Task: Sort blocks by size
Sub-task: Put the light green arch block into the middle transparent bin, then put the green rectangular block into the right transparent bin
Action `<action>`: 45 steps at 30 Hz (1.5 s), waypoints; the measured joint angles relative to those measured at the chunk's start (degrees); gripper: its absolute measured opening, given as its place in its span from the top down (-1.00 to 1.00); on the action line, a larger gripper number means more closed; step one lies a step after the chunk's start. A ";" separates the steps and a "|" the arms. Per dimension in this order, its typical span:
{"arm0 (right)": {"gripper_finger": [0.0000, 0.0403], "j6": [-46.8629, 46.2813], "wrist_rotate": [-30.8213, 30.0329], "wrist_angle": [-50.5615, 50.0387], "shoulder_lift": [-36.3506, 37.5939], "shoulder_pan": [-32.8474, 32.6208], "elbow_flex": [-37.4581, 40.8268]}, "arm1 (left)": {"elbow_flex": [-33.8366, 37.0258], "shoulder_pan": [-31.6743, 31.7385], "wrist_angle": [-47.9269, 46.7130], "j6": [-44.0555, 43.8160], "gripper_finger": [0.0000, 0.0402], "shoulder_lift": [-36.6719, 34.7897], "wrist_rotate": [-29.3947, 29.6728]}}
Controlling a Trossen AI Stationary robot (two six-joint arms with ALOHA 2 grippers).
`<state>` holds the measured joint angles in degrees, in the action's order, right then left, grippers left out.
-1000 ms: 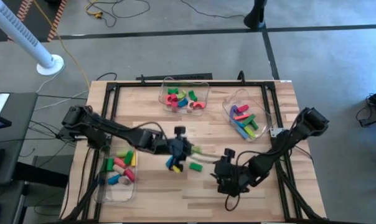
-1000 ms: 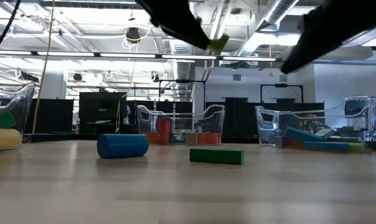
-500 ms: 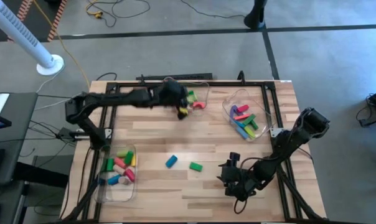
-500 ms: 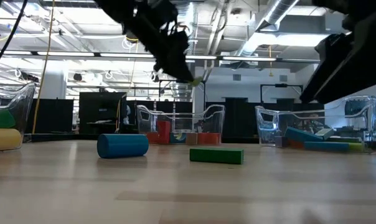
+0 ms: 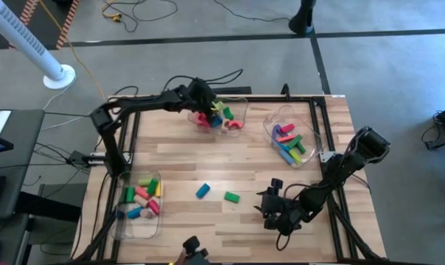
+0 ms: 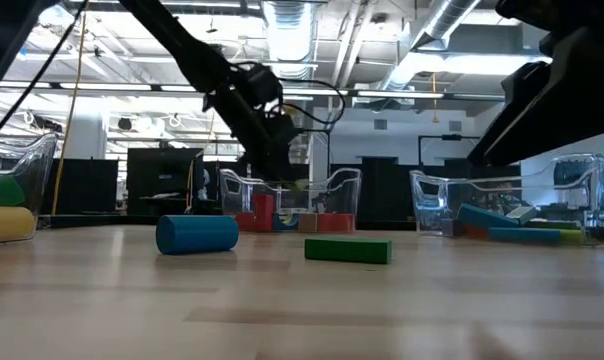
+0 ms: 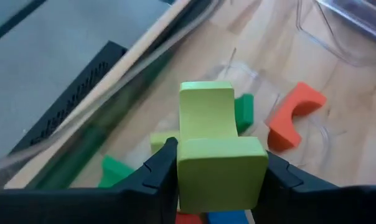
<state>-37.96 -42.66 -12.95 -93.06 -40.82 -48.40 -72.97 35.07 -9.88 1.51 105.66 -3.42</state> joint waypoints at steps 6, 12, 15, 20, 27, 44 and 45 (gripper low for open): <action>-0.27 -1.00 0.02 0.28 0.00 -0.50 0.00 | -0.02 -0.60 1.50 -1.24 0.18 2.08 -0.81; -0.27 -1.05 0.02 0.30 0.00 -0.42 0.00 | -0.03 -0.89 1.15 -1.20 0.02 2.06 -0.80; -0.27 -1.07 0.02 0.30 0.00 -0.40 0.00 | -0.04 -1.16 1.17 -1.30 -0.03 2.04 -0.81; -0.27 -1.28 0.02 0.30 0.00 -0.41 0.00 | -1.12 -2.16 0.27 -1.14 -0.06 2.04 -0.81; -0.27 -1.28 0.05 0.28 0.00 -0.41 0.00 | -6.26 -6.35 -7.28 1.96 -0.06 1.60 -0.77; -0.27 -0.43 0.07 -0.10 0.00 -0.41 -0.04 | -10.31 -31.51 -22.40 9.22 -0.06 -5.56 -0.78; -0.27 -0.39 0.07 -0.12 0.00 -0.41 -0.05 | -10.27 -33.30 -22.51 9.81 -0.06 -5.31 -0.75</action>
<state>-38.35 -42.59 -13.07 -93.06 -41.23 -48.45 -83.24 1.77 -32.40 11.31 100.35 -4.17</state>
